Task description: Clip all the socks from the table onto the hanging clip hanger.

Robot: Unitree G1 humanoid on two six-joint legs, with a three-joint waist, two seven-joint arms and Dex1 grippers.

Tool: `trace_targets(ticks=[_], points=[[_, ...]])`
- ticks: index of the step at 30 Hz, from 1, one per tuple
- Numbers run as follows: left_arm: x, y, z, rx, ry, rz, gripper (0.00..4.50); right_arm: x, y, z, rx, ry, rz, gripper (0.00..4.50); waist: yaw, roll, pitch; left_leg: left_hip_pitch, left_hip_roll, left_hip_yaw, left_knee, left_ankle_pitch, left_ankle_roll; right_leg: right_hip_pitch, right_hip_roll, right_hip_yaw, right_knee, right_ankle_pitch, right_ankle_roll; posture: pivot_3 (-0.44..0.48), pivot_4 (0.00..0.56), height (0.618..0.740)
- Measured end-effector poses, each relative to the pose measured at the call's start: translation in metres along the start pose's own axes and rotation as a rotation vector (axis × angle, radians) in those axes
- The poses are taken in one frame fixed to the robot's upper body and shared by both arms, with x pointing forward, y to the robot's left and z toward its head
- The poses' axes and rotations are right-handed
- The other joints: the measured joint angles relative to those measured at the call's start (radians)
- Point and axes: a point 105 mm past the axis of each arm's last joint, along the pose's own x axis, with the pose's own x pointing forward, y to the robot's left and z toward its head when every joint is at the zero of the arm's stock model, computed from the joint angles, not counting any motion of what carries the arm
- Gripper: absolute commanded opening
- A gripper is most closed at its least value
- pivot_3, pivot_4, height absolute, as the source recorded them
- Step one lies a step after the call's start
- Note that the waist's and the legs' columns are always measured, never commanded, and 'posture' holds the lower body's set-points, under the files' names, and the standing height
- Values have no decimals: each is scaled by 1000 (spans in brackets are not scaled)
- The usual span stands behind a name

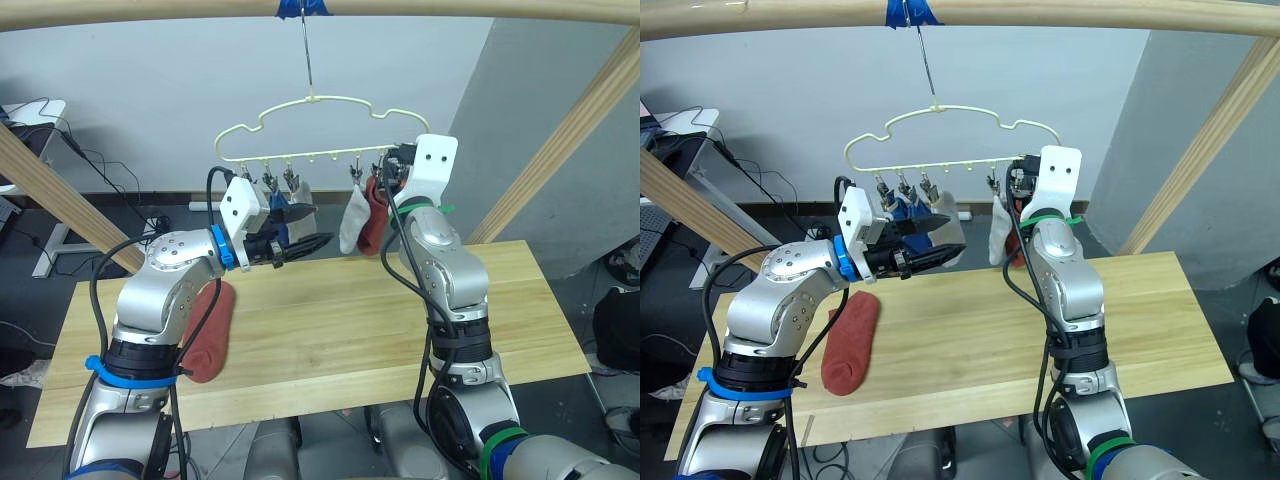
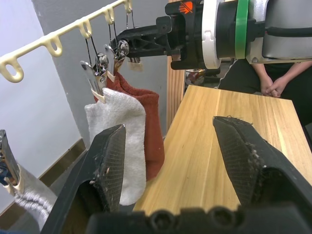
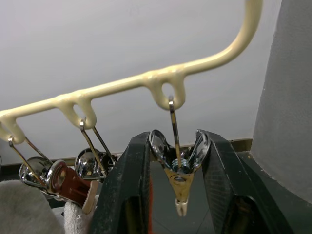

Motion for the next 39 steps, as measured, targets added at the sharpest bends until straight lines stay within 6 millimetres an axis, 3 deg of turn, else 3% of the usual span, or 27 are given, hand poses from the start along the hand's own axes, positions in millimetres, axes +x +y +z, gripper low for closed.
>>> trace_targets(ticks=[12,16,39], points=[[0,0,1,3,0,-1,3158,0,0,1,1,-4,-2,1498,0,0,0,0,0,0,0,0,0,0,0,0,0,0,0,-198,219,740],[1,0,1,3,0,-1,3158,0,0,1,1,-4,-2,2436,0,0,0,0,0,0,0,0,0,0,0,0,0,0,0,-200,220,740],[1,0,2,15,0,-2,3158,-4,-6,6,10,-11,-67,2436,-1,0,0,0,0,0,1,0,0,0,0,0,1,0,0,-208,218,740]])
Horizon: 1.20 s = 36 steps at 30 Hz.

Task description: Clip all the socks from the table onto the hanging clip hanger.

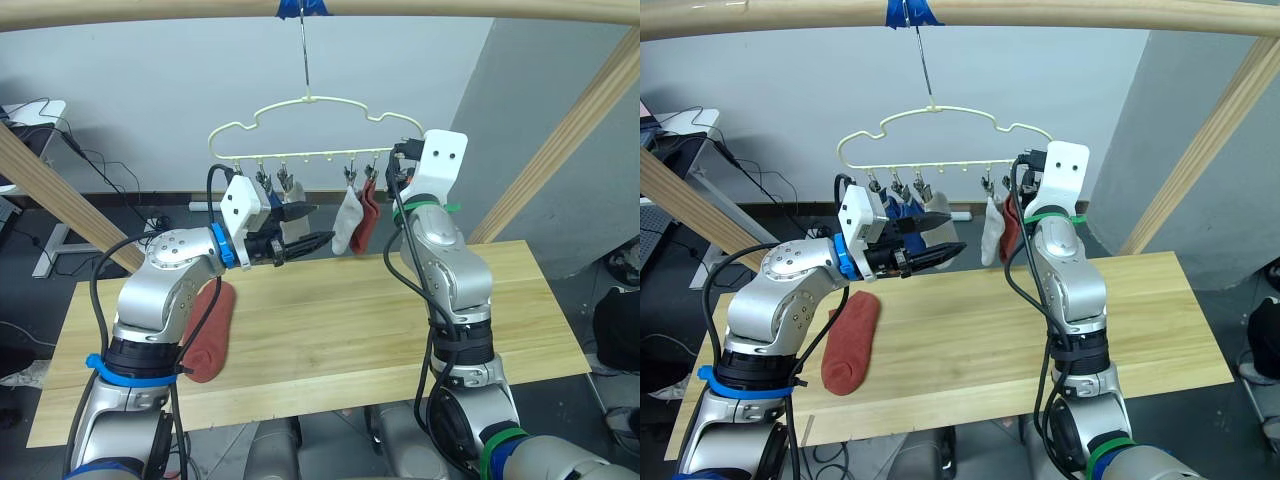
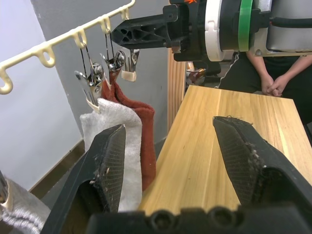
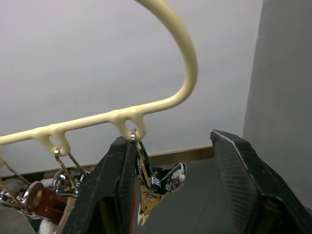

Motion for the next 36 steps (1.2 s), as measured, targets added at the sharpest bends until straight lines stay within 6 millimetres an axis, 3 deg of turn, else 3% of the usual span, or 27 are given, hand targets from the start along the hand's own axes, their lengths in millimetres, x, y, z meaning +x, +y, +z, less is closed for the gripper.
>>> trace_targets(ticks=[14,17,23,32,36], points=[[3,-1,-2,6,3,-9,3158,-3,6,-2,54,34,12,2436,-1,0,0,0,0,0,0,0,0,0,0,0,0,0,0,-208,214,740],[3,-1,-2,7,4,-9,3158,-3,8,-3,68,40,24,1869,-1,0,0,0,0,0,0,0,0,0,0,0,0,0,0,-209,213,740],[3,-1,-2,9,6,-9,3158,-4,11,-3,86,42,39,84,-1,0,0,0,0,0,0,0,0,0,0,0,0,0,0,-209,213,740],[-1,1,-11,7,33,32,3158,-5,16,-2,89,39,58,16,-1,0,0,0,0,0,0,0,0,0,0,0,0,0,0,-208,219,740],[-14,2,-53,-47,116,229,3990,-5,17,-3,87,39,64,0,-4,0,0,0,0,0,0,0,0,0,0,0,0,0,0,-202,224,740]])
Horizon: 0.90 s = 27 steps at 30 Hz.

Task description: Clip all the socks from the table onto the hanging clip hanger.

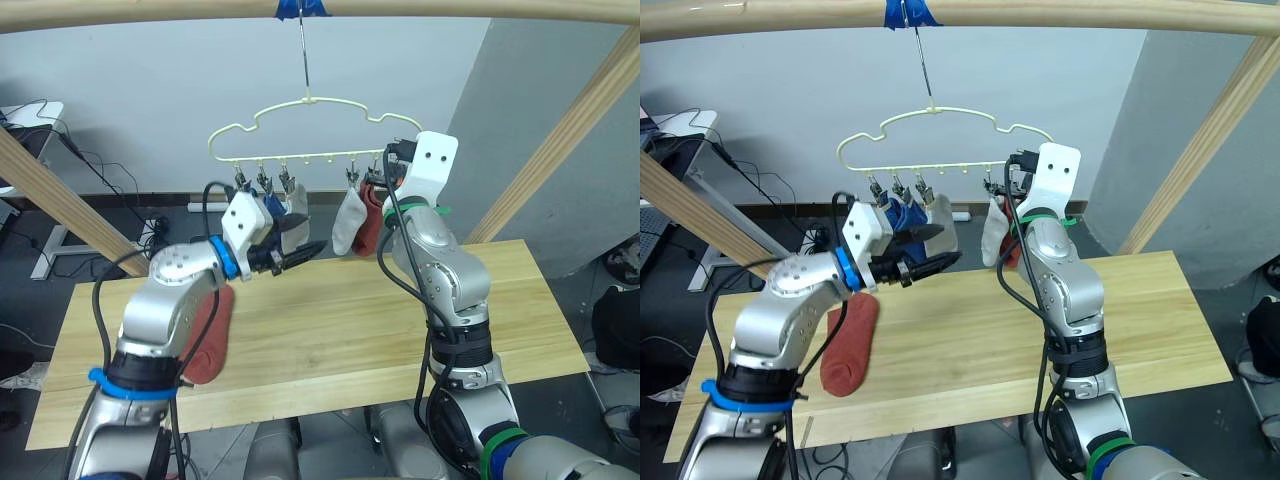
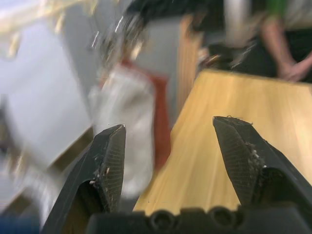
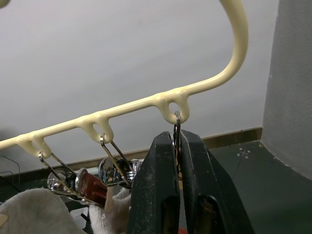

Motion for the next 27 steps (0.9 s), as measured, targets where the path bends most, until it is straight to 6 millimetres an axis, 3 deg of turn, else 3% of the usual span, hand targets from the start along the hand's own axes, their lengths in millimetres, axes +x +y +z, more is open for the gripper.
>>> trace_targets(ticks=[2,7,11,14,17,27], points=[[-8,3,-24,-51,45,120,4459,0,0,0,0,0,0,0,1,0,0,0,0,0,0,0,0,0,0,0,0,0,0,-201,229,740],[-57,36,-87,-213,178,535,4459,0,1,-1,-1,5,8,0,3,0,0,0,0,-1,2,0,0,0,0,-1,3,0,0,-195,241,740],[-88,53,-113,-294,245,704,4459,0,2,-2,-3,15,13,0,6,0,0,1,0,-1,3,0,0,0,0,-1,5,-1,1,-194,252,740],[-97,56,-134,-377,284,765,4459,0,3,-4,-6,26,21,0,7,0,0,1,0,-1,3,1,1,0,0,-1,6,-1,1,-199,259,740],[-101,60,-148,-433,310,810,4459,0,3,-5,-8,33,30,0,6,0,0,1,0,-1,3,1,1,-1,0,-1,7,-1,1,-200,262,740],[-99,69,-162,-487,353,842,4459,-1,5,-7,-14,45,39,0,4,0,0,2,0,-1,2,1,1,-1,0,-1,8,-1,1,-211,259,740]])
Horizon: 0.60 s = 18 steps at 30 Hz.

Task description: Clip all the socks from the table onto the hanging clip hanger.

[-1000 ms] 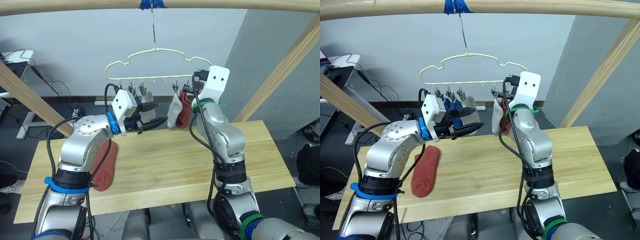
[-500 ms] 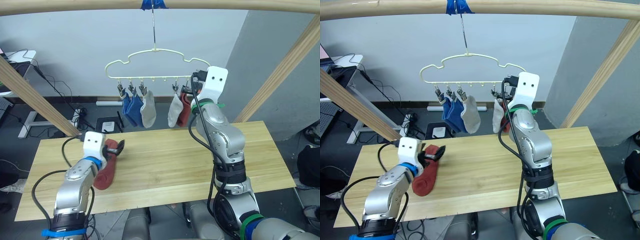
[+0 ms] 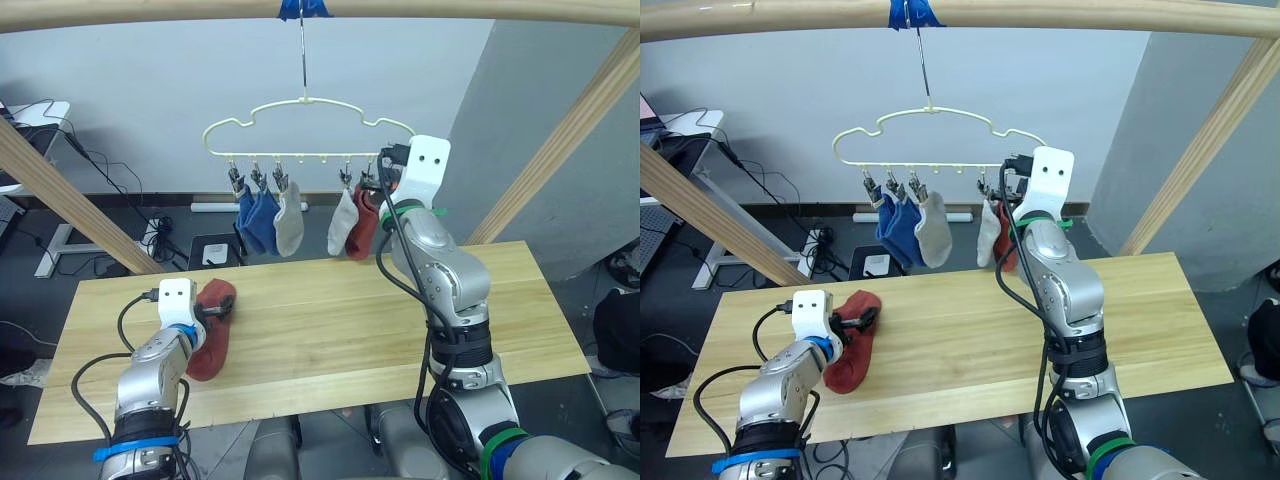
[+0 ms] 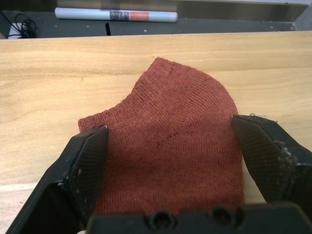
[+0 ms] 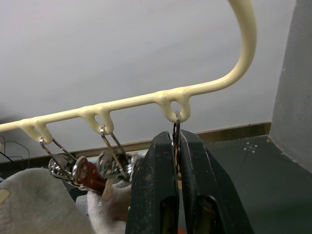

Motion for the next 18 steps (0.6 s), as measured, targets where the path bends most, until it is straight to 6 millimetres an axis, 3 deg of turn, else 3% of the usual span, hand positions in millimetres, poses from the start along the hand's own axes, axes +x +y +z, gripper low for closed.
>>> trace_targets(ticks=[2,11,18], points=[[1,1,-2,5,9,3,4459,0,0,0,0,0,0,0,-1,0,0,1,0,0,0,0,0,0,0,0,1,0,1,-212,259,740],[0,6,-3,28,21,16,1775,-1,0,3,0,-7,3,0,-1,0,0,1,0,1,0,0,0,0,0,1,1,-1,1,-214,256,740],[0,2,-5,45,24,-6,148,-1,0,2,0,-6,3,0,-1,0,0,1,0,1,0,0,0,0,0,1,0,-1,1,-211,254,740]])
